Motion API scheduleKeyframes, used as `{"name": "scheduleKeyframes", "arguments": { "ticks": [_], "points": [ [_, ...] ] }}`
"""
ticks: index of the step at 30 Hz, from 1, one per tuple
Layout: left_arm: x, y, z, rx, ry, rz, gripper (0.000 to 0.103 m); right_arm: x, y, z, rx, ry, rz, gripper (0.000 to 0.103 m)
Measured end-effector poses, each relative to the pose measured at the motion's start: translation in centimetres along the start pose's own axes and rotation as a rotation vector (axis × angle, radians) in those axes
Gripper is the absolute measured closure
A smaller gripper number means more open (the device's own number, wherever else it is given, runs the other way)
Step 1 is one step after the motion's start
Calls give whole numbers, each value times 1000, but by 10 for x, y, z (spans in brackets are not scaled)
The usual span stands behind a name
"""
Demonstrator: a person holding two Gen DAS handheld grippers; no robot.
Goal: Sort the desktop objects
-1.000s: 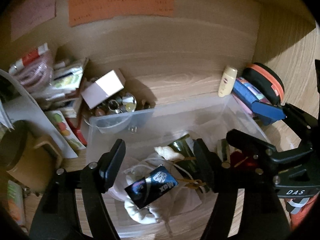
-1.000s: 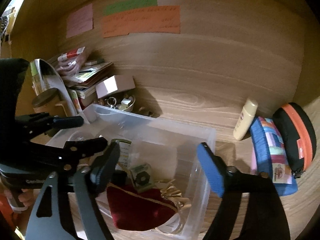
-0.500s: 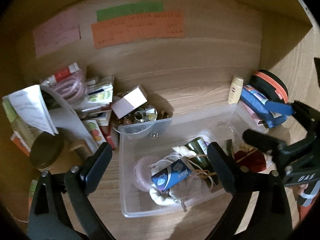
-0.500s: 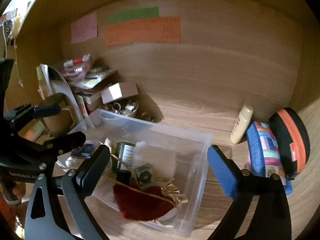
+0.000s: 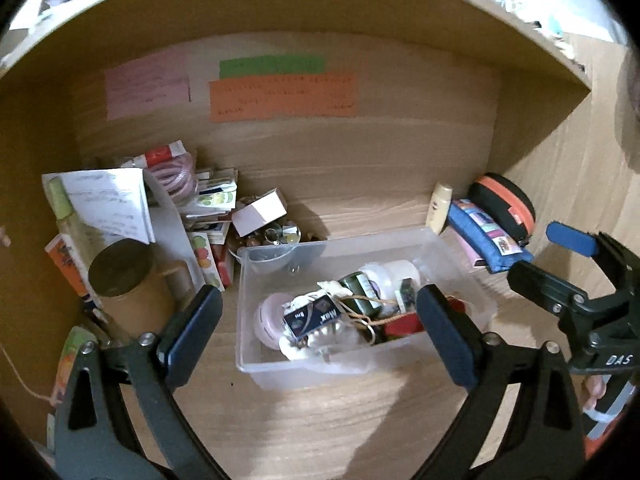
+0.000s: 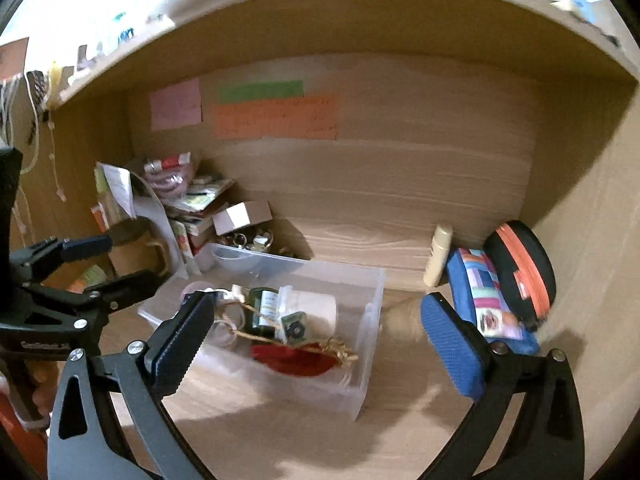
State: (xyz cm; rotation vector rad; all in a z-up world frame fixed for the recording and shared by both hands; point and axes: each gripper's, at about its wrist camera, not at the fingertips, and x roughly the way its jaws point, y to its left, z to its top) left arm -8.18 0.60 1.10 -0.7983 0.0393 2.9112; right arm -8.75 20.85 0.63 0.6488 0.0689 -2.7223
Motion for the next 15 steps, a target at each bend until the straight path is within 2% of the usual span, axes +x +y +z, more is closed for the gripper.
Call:
{"name": "scheduleKeyframes", "arguments": {
  "ticks": [8, 15],
  "points": [
    [-40, -8, -20, -13, -77, 37, 3, -41, 14, -17, 68, -49, -31, 0],
    [-55, -14, -36, -18, -87, 25, 1, -65, 27, -26, 74, -76, -36, 0]
  ]
}}
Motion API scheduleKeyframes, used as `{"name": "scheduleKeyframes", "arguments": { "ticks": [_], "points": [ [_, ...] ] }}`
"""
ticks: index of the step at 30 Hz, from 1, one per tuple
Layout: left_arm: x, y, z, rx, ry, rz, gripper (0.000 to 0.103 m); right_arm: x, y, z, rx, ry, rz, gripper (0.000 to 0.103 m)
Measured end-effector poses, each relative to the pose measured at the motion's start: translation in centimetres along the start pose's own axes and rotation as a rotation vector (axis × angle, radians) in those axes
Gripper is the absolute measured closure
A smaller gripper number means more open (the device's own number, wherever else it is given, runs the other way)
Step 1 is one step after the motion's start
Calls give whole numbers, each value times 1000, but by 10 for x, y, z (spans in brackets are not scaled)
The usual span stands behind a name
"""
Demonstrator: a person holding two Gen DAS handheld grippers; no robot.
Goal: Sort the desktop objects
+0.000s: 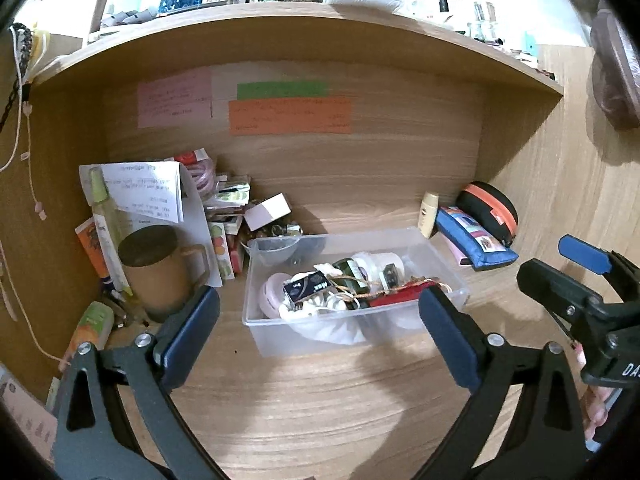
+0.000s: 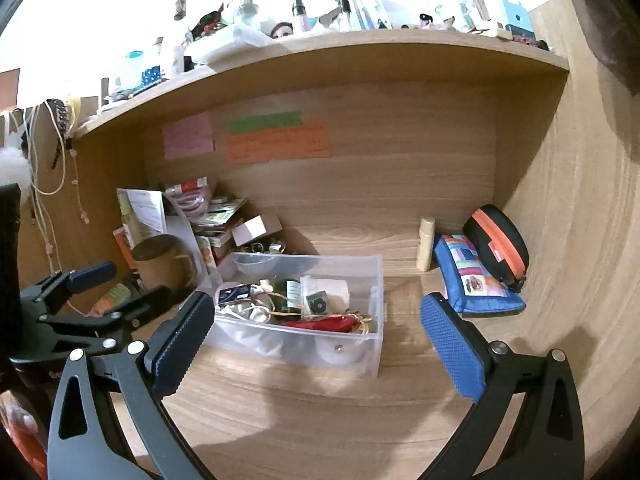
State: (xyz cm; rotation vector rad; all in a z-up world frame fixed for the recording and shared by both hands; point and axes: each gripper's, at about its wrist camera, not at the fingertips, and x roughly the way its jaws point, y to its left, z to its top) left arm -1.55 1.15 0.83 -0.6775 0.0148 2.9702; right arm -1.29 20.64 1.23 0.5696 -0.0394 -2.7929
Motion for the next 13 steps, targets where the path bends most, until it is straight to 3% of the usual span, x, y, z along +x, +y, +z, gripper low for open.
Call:
{"name": "scheduleKeyframes", "arguments": {
  "ticks": [13],
  "points": [
    [12, 4, -5, -33, 13, -34, 1, 20, 1, -10, -10, 59, -20, 0]
  ]
}}
